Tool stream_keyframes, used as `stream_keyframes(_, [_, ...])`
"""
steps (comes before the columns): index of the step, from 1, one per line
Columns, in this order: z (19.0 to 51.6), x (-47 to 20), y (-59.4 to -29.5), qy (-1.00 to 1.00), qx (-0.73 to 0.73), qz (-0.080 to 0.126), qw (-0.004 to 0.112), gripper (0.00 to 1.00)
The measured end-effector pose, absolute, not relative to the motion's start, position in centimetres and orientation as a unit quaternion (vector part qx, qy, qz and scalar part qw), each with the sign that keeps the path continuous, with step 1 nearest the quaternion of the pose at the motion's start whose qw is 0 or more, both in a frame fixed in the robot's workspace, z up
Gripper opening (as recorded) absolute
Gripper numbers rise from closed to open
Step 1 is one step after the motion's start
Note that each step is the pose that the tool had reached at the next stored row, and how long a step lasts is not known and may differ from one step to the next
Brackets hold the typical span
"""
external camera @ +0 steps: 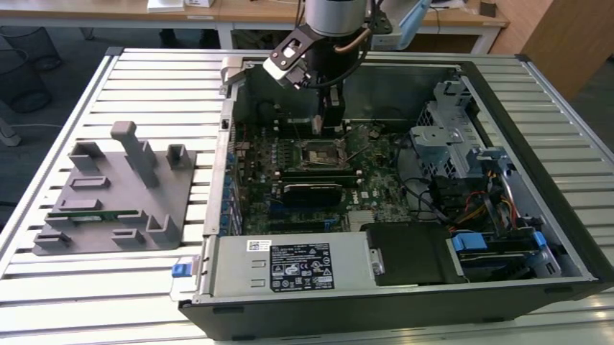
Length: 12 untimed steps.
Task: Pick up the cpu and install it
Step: 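Place the cpu into insertion slot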
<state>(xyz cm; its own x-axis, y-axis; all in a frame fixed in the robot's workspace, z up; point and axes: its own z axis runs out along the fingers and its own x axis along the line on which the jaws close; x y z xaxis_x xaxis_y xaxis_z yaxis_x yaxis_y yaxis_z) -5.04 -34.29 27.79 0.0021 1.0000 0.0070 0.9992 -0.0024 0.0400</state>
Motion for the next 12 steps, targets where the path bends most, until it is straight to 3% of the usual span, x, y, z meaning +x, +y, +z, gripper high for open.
stream_keyframes(12, [27.43, -5.04, -34.29, 0.706, 0.708, 0.017, 0.012, 0.53])
